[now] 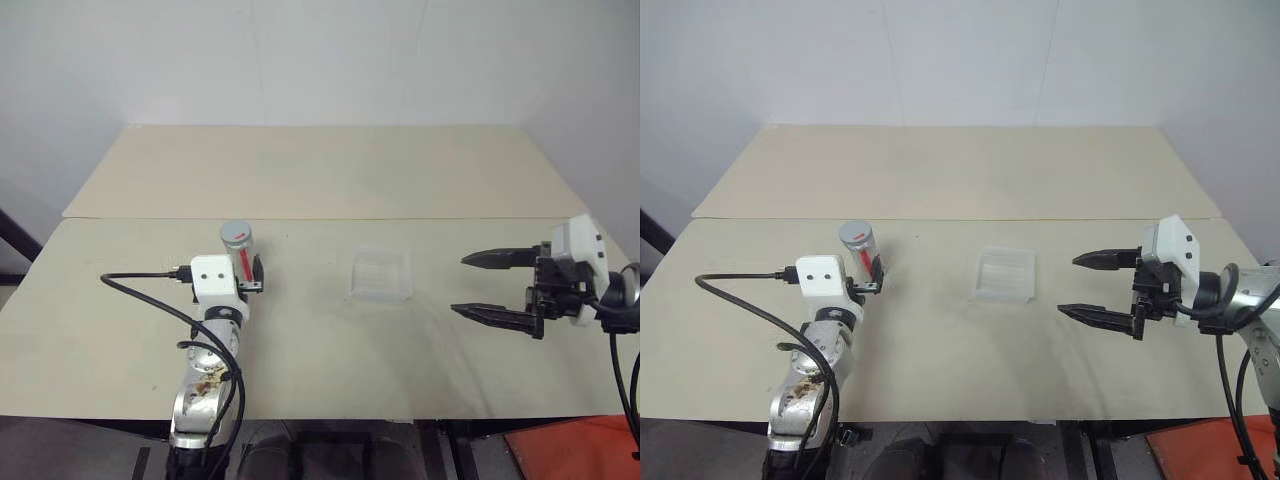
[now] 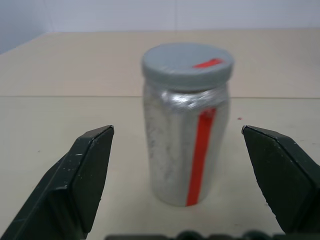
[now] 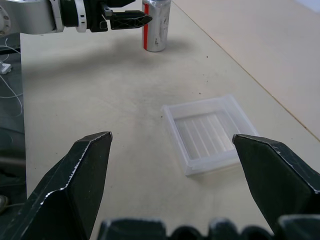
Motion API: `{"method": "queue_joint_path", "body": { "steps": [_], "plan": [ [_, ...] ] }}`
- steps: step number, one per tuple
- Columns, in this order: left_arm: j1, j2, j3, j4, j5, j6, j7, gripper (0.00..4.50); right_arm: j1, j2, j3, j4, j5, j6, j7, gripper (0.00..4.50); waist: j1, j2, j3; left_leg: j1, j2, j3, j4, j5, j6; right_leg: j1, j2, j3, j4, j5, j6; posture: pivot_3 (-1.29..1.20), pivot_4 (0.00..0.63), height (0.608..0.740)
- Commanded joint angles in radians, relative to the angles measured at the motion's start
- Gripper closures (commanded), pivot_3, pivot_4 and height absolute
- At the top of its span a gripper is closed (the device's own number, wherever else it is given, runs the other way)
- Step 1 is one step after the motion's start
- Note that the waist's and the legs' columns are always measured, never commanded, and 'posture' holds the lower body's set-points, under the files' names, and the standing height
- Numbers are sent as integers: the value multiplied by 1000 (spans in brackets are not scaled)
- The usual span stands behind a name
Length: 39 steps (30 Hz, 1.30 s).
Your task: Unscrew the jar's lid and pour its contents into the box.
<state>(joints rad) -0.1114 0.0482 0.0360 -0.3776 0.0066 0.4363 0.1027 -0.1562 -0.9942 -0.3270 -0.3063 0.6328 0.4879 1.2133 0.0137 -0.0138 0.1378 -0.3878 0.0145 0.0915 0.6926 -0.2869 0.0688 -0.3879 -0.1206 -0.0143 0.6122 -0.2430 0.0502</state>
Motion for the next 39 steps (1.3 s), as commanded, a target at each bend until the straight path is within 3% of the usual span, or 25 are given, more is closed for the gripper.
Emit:
{"method": "queue_joint_path", "body": {
  "steps": [1, 39],
  "plan": [
    [-44, 18, 16, 24, -6, -37, -26, 38, -5, -4, -39, -30, 16, -13, -13, 0, 0, 0, 0, 0, 0, 0, 0, 0, 0, 0, 0, 0, 0, 0, 0, 0, 150, 740],
    [-209, 34, 8, 275, 22, -126, -46, 38, 23, 15, -56, -79, 28, -22, -55, 0, 1, 0, 0, -1, 0, 0, 0, 1, -3, 0, -1, -1, -1, 0, 0, 0, 150, 740]
  ]
}}
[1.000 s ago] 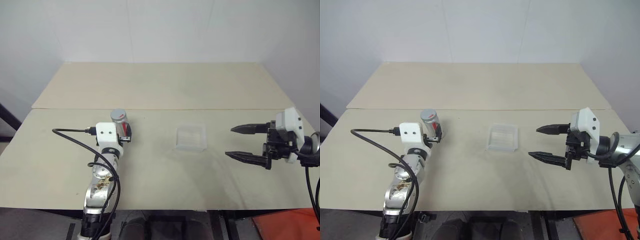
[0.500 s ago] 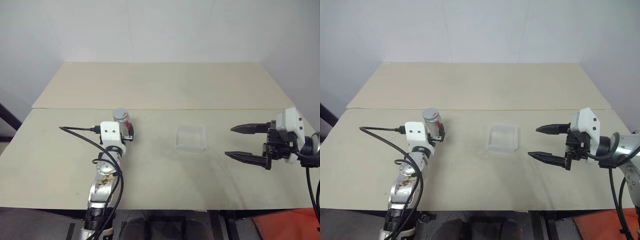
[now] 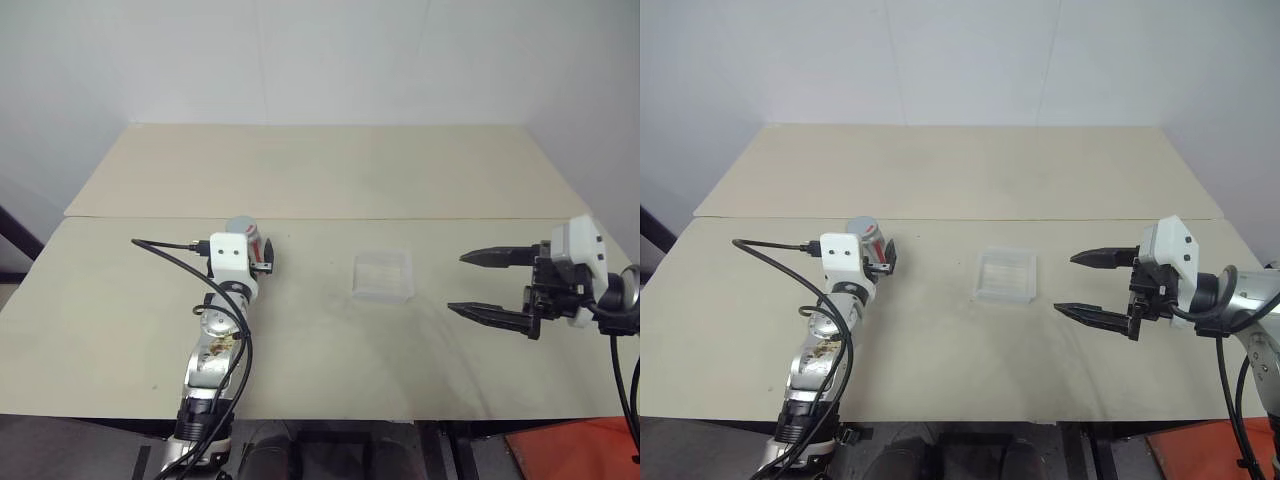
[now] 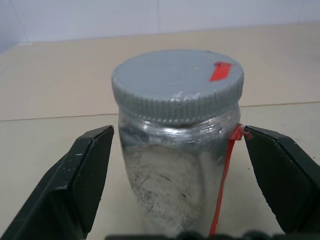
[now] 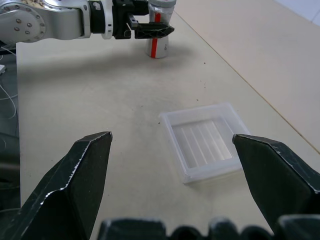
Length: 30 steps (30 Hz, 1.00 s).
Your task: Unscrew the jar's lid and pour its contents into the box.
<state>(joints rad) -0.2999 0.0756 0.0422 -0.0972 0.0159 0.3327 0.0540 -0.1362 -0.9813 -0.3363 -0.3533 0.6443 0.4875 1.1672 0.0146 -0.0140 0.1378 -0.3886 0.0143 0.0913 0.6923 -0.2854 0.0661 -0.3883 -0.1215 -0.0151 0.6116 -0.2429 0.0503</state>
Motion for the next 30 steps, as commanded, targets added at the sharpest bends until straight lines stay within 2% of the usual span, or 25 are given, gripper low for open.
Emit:
{"method": "queue_joint_path", "body": {
  "steps": [1, 4, 7, 14, 19, 23, 27, 30],
  "plan": [
    [-23, 6, 3, -4, 12, -17, 4, 38, 6, 3, -49, -35, 18, -21, -10, 0, 0, 0, 0, 0, 0, 0, 0, 0, 0, 0, 0, 0, 0, 0, 0, 0, 150, 740],
    [-26, 9, 5, 1, 11, -12, 3, 647, 15, 6, -56, -44, 21, -20, -14, 0, 0, 0, 0, 0, 0, 0, 0, 0, 0, 0, 0, 0, 0, 0, 0, 0, 150, 740],
    [-29, 14, 6, 9, 11, -19, 0, 1523, 22, 7, -58, -49, 23, -21, -19, 0, 0, 0, 0, 0, 0, 0, 0, 0, 0, 0, 0, 0, 0, 0, 0, 0, 150, 740],
    [-21, 34, 11, -20, -38, -39, -71, 1541, 27, 18, -60, -61, 23, -19, -31, 0, 0, 0, 0, 0, 0, 0, 0, 0, -1, 0, 0, 0, 0, 0, 0, 0, 150, 740],
    [-13, 142, 38, -91, -207, -27, -331, 1541, 39, 19, -69, -70, 26, -17, -34, 0, -2, 0, 0, 0, 0, 0, -1, 3, -5, -1, 0, 0, 0, 0, 0, 0, 150, 740],
    [-27, 296, 45, -67, -327, -9, -595, 1541, 38, 22, -63, -68, 25, -20, -37, 0, -3, 0, 0, 0, 0, 0, -1, 3, -5, -1, 0, 0, 0, 0, 0, 0, 150, 740],
    [-53, 438, 26, 29, -406, -100, -917, 1541, 31, 22, -57, -61, 23, -20, -34, 0, -3, 0, 0, 0, 0, 1, -1, 3, -5, -1, 0, 0, 0, 0, 0, 0, 150, 740],
    [-110, 495, 8, 159, -433, -158, -1113, 1541, 33, 20, -62, -62, 27, -16, -31, 0, -1, 0, 0, 0, -1, 1, -1, 3, -5, -1, 0, -2, 0, 0, 0, 0, 150, 740]
  ]
}}
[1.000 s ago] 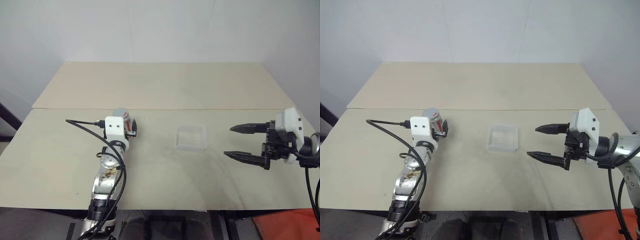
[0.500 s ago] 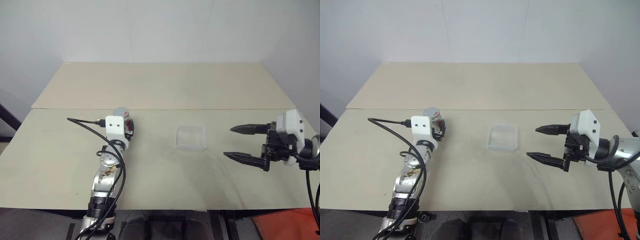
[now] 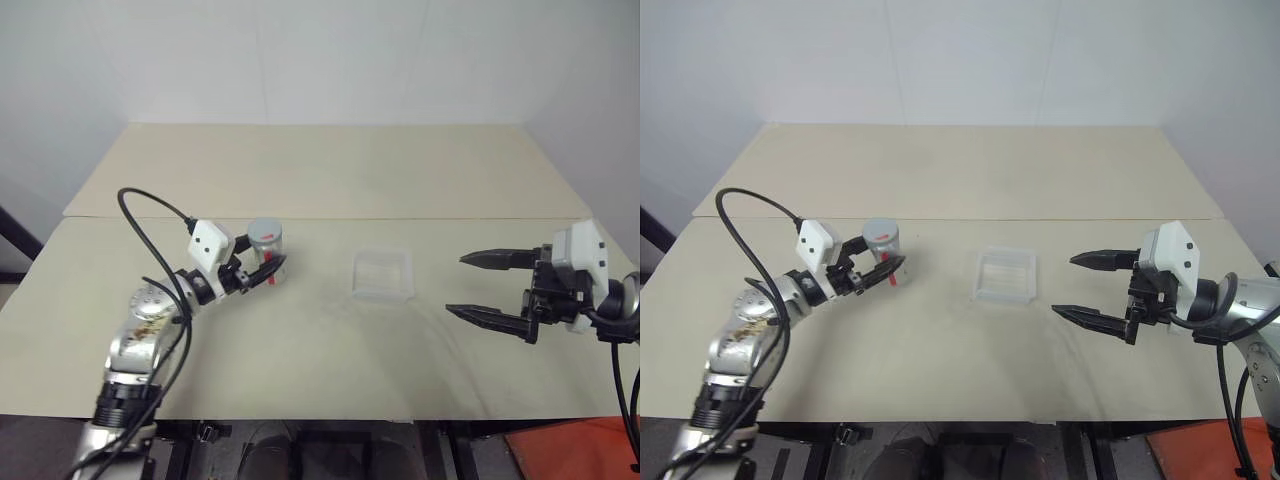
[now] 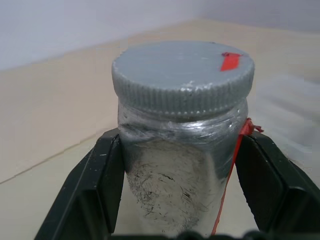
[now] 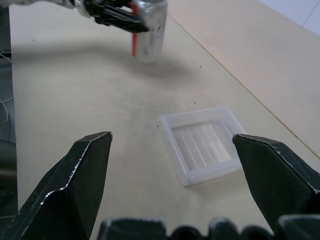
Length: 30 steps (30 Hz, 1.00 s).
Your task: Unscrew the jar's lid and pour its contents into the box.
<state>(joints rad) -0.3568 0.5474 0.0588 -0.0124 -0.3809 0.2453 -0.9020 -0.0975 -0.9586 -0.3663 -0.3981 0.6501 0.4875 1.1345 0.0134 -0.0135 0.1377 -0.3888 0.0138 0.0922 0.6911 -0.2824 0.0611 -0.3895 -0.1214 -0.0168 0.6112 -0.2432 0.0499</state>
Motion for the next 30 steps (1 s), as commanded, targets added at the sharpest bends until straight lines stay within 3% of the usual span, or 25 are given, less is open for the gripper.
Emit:
{"method": "queue_joint_path", "body": {
  "steps": [1, 6, 9, 21, 30],
  "plan": [
    [-75, 29, -13, 117, -39, -91, -201, 1541, -5, -4, -35, -18, 25, -14, 3, 0, 1, 0, 0, 0, 0, 0, 0, 0, 0, 0, 0, 0, 0, 0, 0, 0, 150, 740],
    [-178, 46, -61, 327, -17, -187, -432, 1541, 4, -9, -49, -26, 34, -3, 6, 0, 0, 0, 0, -1, -1, 0, 1, 0, 1, 0, 1, -1, 0, 0, 0, 0, 150, 740],
    [-218, 10, -75, 414, -1, -275, -486, 1541, 18, -13, -62, -39, 37, 6, 3, 0, -1, 0, 0, -1, 0, 0, 1, 0, 1, 0, 3, -1, 0, 0, 0, 0, 150, 740],
    [-160, -80, -43, 468, 62, -448, -342, 1541, 53, -35, -113, -67, 68, 29, 6, 0, -3, 0, 0, -2, 1, -1, 2, -4, 8, 0, 4, 1, 0, 0, 1, 0, 150, 740],
    [-105, -57, -29, 404, 50, -365, -287, 1541, 38, -31, -94, -58, 63, 22, 8, 0, -2, 0, 0, -1, 1, -1, 2, -4, 8, 0, 3, 1, 0, 0, 1, 0, 150, 740]
  ]
}}
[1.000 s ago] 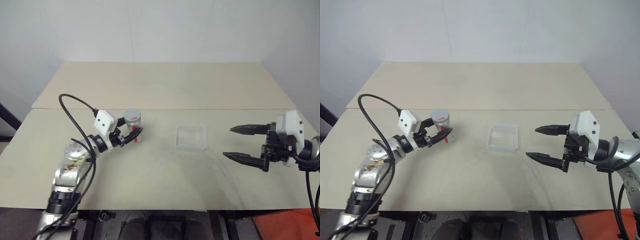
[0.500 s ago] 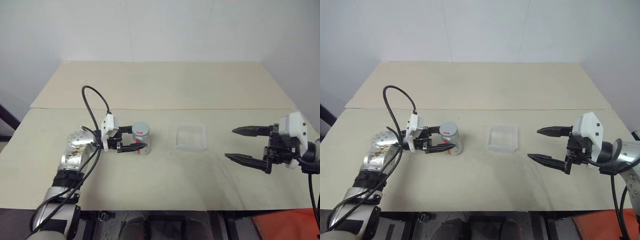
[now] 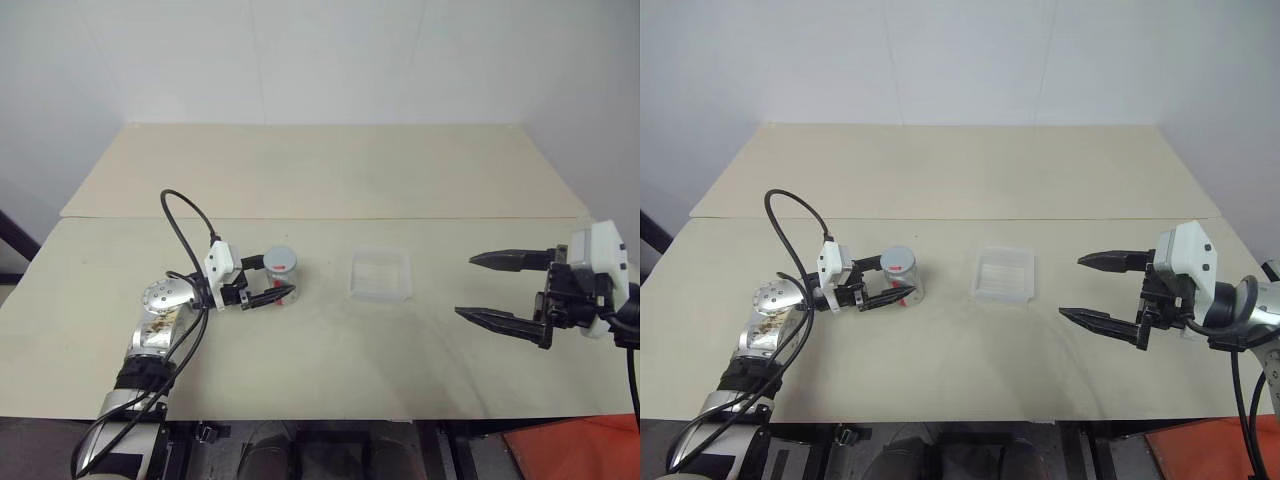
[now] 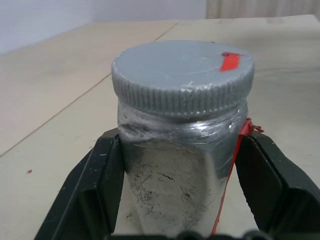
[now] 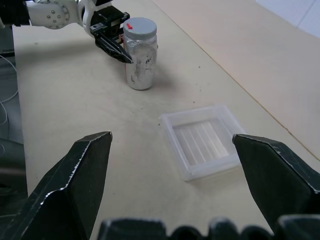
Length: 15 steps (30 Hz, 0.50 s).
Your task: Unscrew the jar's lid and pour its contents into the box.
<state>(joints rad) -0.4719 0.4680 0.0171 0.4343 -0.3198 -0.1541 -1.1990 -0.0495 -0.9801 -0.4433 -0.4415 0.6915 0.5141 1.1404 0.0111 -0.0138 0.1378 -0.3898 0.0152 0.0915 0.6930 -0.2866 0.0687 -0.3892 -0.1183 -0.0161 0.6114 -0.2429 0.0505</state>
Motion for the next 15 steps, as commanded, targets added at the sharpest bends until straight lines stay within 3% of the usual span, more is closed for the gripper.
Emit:
{"method": "queue_joint_path", "body": {
  "steps": [1, 5, 15],
  "plan": [
    [16, 30, 8, -52, -9, 57, 10, 1191, -10, -9, -17, -15, 21, -5, 3, 0, 0, 0, 0, 0, 0, 0, 0, 0, 0, 0, 0, 0, 0, 0, 0, 0, 150, 740],
    [25, 51, 4, -76, -3, 101, 10, 45, -10, -7, -16, -16, 21, -5, 3, 0, -1, 0, 0, 0, 0, 0, 0, 0, 0, 0, 0, 0, 0, 0, 0, 0, 150, 740],
    [144, 135, 46, -318, -5, 236, 134, 18, -11, 2, -4, -17, 14, -12, -2, 0, -1, 0, 0, 0, 0, 0, -1, 1, -2, 0, -1, 0, 0, 0, 0, 0, 150, 740]
  ]
}}
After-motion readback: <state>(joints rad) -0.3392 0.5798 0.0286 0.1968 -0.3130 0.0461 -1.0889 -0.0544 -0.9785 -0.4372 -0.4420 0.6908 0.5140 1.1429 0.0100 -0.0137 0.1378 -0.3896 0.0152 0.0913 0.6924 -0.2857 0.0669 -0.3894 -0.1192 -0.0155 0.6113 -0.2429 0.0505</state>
